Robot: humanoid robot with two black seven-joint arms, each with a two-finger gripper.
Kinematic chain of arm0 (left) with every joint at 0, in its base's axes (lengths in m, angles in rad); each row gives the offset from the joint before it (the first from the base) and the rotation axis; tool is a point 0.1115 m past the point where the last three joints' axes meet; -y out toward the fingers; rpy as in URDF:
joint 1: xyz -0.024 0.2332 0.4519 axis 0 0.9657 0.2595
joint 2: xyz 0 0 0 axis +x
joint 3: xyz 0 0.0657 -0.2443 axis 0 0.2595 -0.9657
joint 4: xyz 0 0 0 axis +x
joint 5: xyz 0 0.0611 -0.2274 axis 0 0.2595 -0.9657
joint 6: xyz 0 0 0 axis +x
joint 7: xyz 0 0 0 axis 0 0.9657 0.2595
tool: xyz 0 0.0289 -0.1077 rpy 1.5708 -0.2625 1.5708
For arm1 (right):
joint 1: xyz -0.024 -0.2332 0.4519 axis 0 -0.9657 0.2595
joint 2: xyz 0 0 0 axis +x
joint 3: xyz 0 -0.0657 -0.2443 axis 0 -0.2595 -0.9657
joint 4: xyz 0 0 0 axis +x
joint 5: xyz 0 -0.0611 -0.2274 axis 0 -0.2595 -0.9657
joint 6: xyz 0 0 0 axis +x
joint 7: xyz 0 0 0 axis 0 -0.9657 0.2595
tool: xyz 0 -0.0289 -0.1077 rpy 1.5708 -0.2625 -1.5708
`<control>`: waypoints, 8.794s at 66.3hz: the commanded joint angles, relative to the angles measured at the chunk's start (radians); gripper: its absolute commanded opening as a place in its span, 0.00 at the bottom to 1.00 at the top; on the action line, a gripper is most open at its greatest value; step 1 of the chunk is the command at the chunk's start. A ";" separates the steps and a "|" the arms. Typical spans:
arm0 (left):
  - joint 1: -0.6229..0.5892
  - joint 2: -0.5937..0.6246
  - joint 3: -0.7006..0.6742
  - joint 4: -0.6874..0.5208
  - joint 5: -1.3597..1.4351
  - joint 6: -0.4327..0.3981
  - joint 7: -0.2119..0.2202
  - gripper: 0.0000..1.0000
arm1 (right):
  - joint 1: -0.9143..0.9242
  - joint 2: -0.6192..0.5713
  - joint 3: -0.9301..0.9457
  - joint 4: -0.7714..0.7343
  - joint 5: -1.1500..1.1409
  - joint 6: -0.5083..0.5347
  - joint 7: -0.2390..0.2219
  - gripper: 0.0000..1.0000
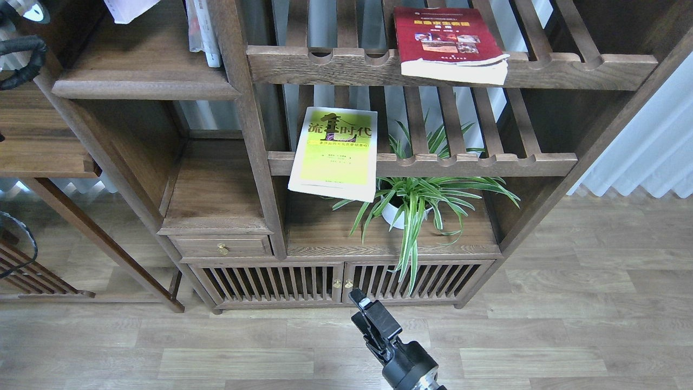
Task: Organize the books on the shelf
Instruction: 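Set the white book onto the upper shelf with the left gripper, then withdraw the left gripper down and away from the upper shelf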
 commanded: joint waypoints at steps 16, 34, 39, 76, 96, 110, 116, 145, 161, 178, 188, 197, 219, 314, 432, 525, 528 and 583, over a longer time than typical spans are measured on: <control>0.007 -0.001 -0.002 -0.003 0.057 0.000 -0.003 0.05 | -0.002 0.000 0.000 0.004 0.002 0.000 0.002 0.99; 0.035 0.033 -0.010 -0.014 0.063 0.000 -0.006 0.05 | 0.000 0.000 -0.002 0.004 0.002 0.000 0.002 0.99; 0.038 0.033 -0.010 -0.014 0.063 0.000 -0.006 0.05 | 0.000 0.000 -0.002 0.004 0.002 0.000 0.002 0.99; 0.050 0.045 -0.010 -0.018 0.063 0.000 0.072 0.05 | -0.002 0.000 0.000 0.006 0.003 0.000 0.005 0.99; 0.050 0.022 -0.025 -0.026 0.063 0.000 0.032 0.05 | -0.003 0.000 0.003 0.004 0.002 0.000 0.005 0.99; 0.053 0.018 -0.059 -0.023 0.063 0.000 0.003 0.05 | -0.002 0.000 0.003 0.004 0.003 0.000 0.005 0.99; 0.053 0.016 -0.060 -0.029 0.062 0.000 0.003 0.06 | -0.002 0.000 0.002 0.004 0.003 0.000 0.005 0.99; 0.127 0.016 -0.077 -0.104 0.071 0.000 -0.002 0.05 | -0.002 0.000 0.003 0.006 0.005 0.000 0.005 0.99; 0.126 0.016 -0.090 -0.104 0.071 0.000 -0.003 0.05 | -0.003 0.000 0.003 0.006 0.005 0.000 0.005 0.99; 0.129 0.012 -0.093 -0.095 0.068 0.000 0.000 0.25 | -0.008 0.000 0.000 0.009 0.005 0.000 0.005 0.99; 0.129 0.001 -0.094 -0.092 0.068 0.000 0.000 0.29 | -0.008 0.000 0.000 0.009 0.005 0.000 0.005 0.99; 0.127 -0.008 -0.094 -0.086 0.068 0.000 -0.002 0.34 | -0.006 0.000 -0.002 0.010 0.005 0.000 0.005 0.99; 0.090 -0.034 -0.094 -0.086 0.066 0.000 -0.003 0.56 | -0.008 0.000 -0.002 0.009 0.005 0.000 0.005 0.99; 0.327 -0.243 -0.363 -0.241 -0.332 0.000 -0.095 0.62 | -0.006 0.000 0.002 0.009 0.005 0.000 0.005 0.99; 0.127 -0.146 -0.314 -0.158 -0.391 0.000 -0.077 0.82 | 0.005 0.000 0.000 0.009 0.005 0.000 0.005 0.99; 0.428 -0.002 -0.317 -0.564 -0.385 0.000 -0.068 0.80 | 0.014 0.000 0.012 0.007 0.009 0.000 0.005 0.99; 0.455 -0.002 -0.317 -0.586 -0.385 0.000 -0.068 0.80 | 0.014 0.000 0.012 0.007 0.009 0.000 0.005 0.99; 0.684 0.030 -0.340 -0.779 -0.391 0.000 -0.064 0.82 | 0.037 0.000 0.021 0.006 0.090 0.000 0.063 0.99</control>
